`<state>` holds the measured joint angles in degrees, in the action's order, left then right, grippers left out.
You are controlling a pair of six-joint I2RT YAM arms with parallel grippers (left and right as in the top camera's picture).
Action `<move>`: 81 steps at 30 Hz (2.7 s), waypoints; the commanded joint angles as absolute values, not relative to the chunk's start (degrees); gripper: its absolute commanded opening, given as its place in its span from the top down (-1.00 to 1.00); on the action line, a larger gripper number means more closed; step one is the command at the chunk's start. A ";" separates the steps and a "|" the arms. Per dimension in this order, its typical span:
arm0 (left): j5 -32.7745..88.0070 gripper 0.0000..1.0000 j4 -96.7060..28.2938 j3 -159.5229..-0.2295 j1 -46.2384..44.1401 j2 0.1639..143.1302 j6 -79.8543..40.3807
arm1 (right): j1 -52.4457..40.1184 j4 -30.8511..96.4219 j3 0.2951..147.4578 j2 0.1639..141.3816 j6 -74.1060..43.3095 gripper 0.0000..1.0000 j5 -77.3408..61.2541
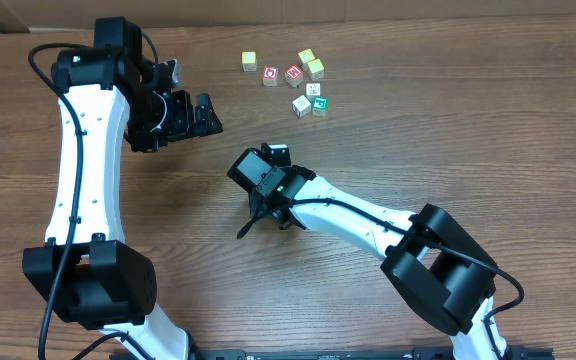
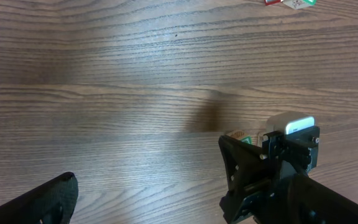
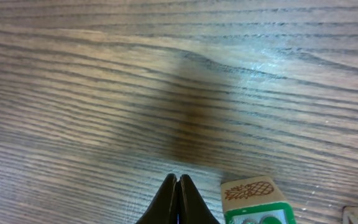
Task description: Flip 5 blocks
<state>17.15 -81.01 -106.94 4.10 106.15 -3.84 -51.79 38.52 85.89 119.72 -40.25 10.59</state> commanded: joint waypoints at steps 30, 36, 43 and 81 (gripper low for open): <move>16.93 -0.99 -80.88 -108.07 3.73 106.76 -3.20 | -50.98 47.13 85.69 115.81 -40.73 0.93 16.49; 16.93 -0.99 -80.88 -108.07 3.73 106.76 -3.20 | -50.76 48.05 85.89 115.18 -40.75 0.92 16.49; 16.93 -1.00 -80.88 -108.07 3.73 106.76 -3.18 | -50.76 46.11 85.82 115.20 -40.93 0.92 13.04; 16.93 -0.99 -80.88 -108.07 3.73 106.76 -3.20 | -49.69 47.97 87.46 113.60 -40.27 0.92 13.19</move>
<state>17.15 -81.01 -106.94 4.10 106.15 -3.84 -50.61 47.83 84.47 117.49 -40.45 14.02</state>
